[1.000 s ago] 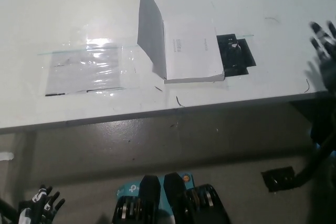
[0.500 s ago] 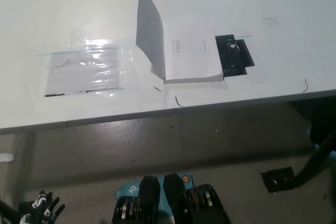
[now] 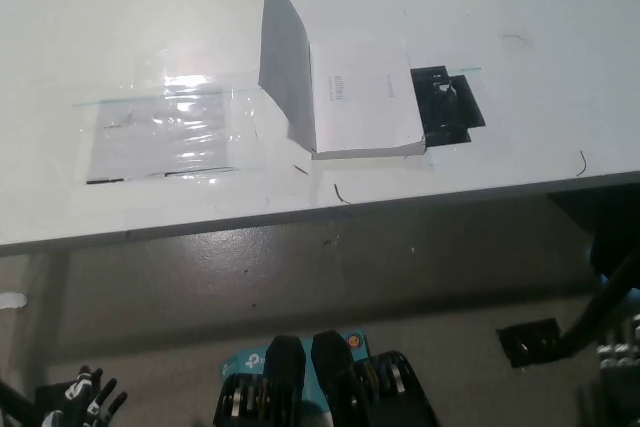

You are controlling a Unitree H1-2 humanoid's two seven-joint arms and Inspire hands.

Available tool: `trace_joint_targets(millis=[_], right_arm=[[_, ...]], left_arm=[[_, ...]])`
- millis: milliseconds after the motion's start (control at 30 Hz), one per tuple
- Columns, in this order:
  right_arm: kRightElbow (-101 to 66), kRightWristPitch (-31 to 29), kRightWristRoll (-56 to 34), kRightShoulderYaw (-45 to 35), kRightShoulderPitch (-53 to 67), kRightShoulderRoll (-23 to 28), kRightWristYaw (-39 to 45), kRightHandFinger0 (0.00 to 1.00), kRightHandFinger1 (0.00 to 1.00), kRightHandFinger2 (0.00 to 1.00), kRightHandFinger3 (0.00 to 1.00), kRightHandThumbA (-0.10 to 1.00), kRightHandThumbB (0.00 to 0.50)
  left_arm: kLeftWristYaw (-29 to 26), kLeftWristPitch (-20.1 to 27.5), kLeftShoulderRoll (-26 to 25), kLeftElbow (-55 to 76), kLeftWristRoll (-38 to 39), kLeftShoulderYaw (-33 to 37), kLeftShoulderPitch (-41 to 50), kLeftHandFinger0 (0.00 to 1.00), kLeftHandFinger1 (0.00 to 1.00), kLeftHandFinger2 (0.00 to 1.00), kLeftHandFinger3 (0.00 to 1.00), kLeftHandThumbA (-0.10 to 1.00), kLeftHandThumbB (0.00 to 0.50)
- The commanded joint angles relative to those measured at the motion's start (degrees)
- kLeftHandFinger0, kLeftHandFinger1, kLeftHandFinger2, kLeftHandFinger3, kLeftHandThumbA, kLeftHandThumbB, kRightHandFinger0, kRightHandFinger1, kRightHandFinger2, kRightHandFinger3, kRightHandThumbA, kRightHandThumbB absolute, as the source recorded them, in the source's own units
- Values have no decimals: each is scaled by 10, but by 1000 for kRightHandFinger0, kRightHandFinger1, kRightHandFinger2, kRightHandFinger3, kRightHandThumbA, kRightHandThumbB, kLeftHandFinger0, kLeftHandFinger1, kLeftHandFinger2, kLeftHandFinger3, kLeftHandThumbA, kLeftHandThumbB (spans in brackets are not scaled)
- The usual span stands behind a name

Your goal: The robot uses its right hand to slide under the cover of the book kept in the middle of the desk and open it

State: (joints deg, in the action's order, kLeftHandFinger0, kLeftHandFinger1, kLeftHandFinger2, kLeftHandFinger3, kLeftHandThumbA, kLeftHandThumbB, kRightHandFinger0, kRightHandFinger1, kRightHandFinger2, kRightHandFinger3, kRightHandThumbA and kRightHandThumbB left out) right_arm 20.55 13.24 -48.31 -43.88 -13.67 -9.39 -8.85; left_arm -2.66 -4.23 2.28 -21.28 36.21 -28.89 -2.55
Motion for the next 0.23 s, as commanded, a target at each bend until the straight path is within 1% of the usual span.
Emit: trace_joint_targets(millis=[0, 33, 100, 167, 200], right_arm=[[19, -61, 1, 15, -13, -6, 31, 916, 881, 920, 1000, 1000, 182], [28, -63, 4, 18, -13, -10, 30, 934, 920, 947, 1000, 1000, 186], [45, -71, 5, 24, -15, -10, 26, 895, 910, 931, 1000, 1000, 186], [57, -80, 4, 27, -17, -10, 28, 893, 892, 918, 1000, 1000, 182], [68, -83, 4, 29, -19, -10, 29, 900, 889, 915, 1000, 1000, 188]], left_arm=[[15, 13, -5, 7, 1, 3, -3, 760, 760, 805, 853, 930, 177], [17, 11, -4, 9, 3, 4, -2, 744, 750, 815, 863, 936, 165], [17, 14, -2, 9, 3, 3, -1, 749, 741, 796, 853, 935, 159], [14, 14, 0, 8, 5, 1, -2, 749, 726, 778, 841, 922, 165], [13, 13, 1, 10, 6, 1, -1, 769, 747, 794, 856, 930, 160]])
